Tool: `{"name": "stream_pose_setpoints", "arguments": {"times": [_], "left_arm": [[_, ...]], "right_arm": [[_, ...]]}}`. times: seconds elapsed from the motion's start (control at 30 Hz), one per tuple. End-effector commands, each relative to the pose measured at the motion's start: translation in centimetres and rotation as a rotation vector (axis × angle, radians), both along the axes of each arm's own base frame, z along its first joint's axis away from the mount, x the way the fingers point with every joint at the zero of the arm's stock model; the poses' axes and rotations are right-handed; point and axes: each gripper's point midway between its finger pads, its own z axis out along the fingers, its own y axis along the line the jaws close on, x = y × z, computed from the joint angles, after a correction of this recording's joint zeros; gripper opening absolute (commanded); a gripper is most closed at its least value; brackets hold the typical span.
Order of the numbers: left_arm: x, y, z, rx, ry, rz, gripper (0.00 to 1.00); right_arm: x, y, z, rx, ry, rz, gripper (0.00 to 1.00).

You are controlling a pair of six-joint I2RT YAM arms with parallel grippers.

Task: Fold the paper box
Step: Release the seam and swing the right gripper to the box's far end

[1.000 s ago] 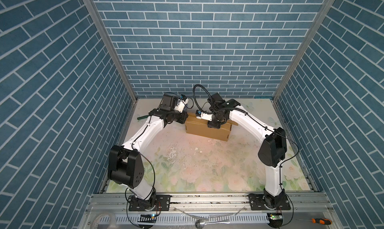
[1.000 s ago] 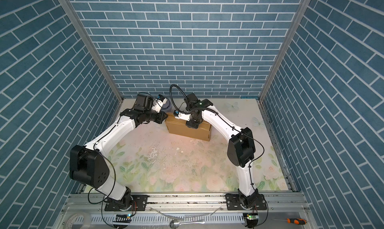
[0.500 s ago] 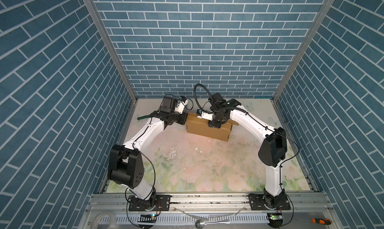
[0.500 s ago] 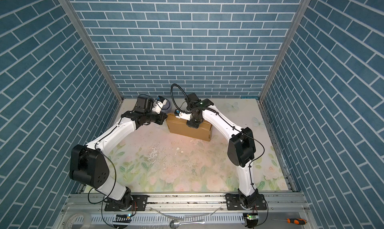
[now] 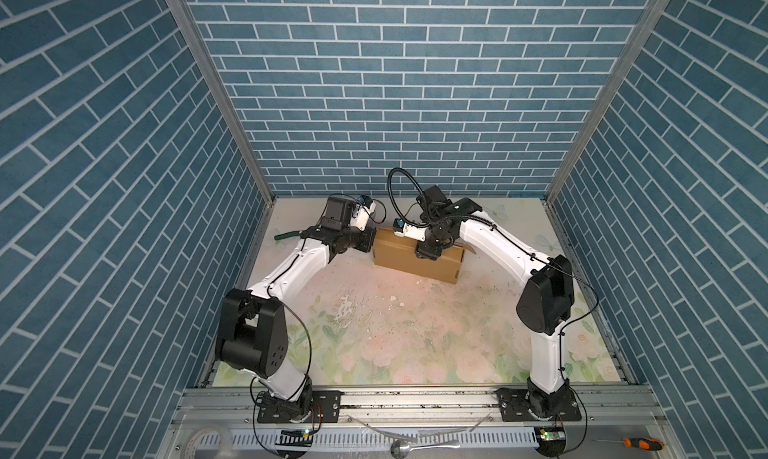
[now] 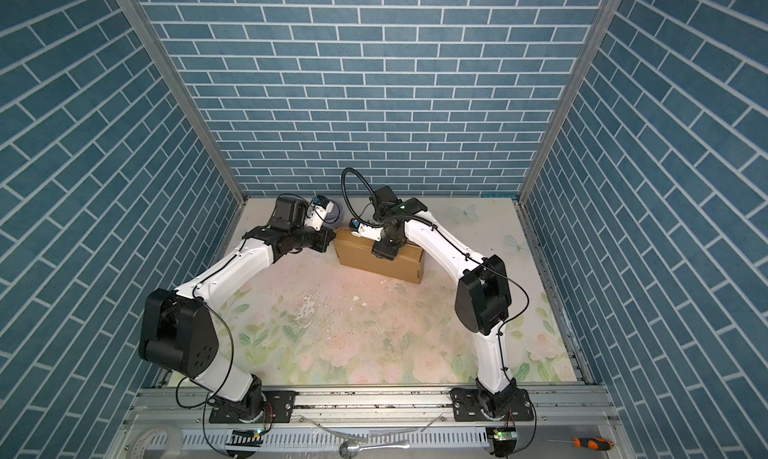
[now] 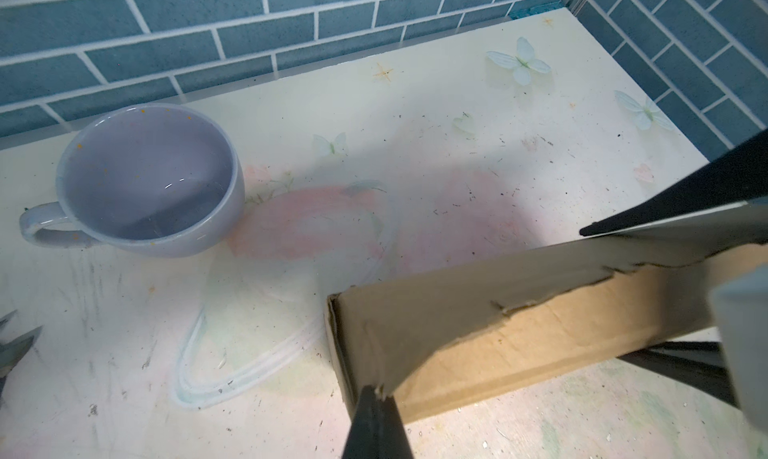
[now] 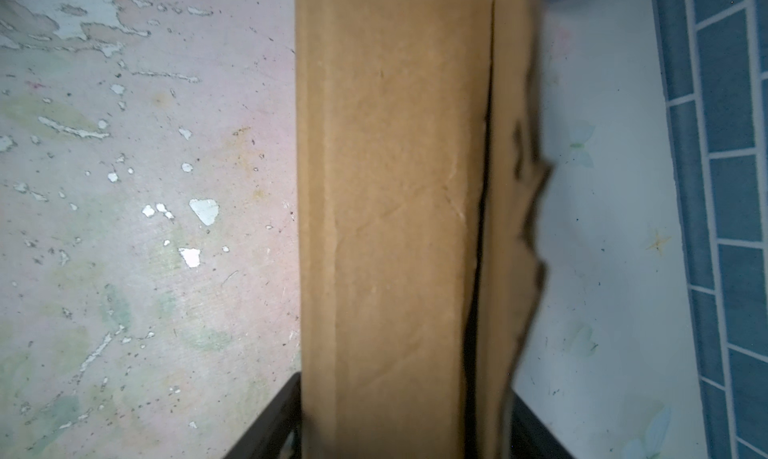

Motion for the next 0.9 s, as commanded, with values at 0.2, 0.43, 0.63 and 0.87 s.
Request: {"name": "stream_pose_setpoints", "arguments": {"times": [0.2,0.43,0.63,0.87], "left_arm": [[-1.1,0.7,-2.9,0.043,0.091,0.026,0.0],[-1.1,0.7,-3.1,0.046,0.092,0.024,0.0],[-1.2,0.6,-3.1,0.041,0.094,0.021,0.0],[-1.3,0.5,-3.1,0.036,0.092,0.02,0.0]], "right_arm": [[-0.6,-1.2,3.6,0.028,-0.063,-0.018,0.77],[-1.6,-1.4,9.1,0.244,-0.084,-0.111,0.79],[1.7,-10.0,12.5,0.463,-0.14,-0.663,0.49],[-1.8,-17.9,10.0,0.452,-0.071,-0.921,0.24]]}}
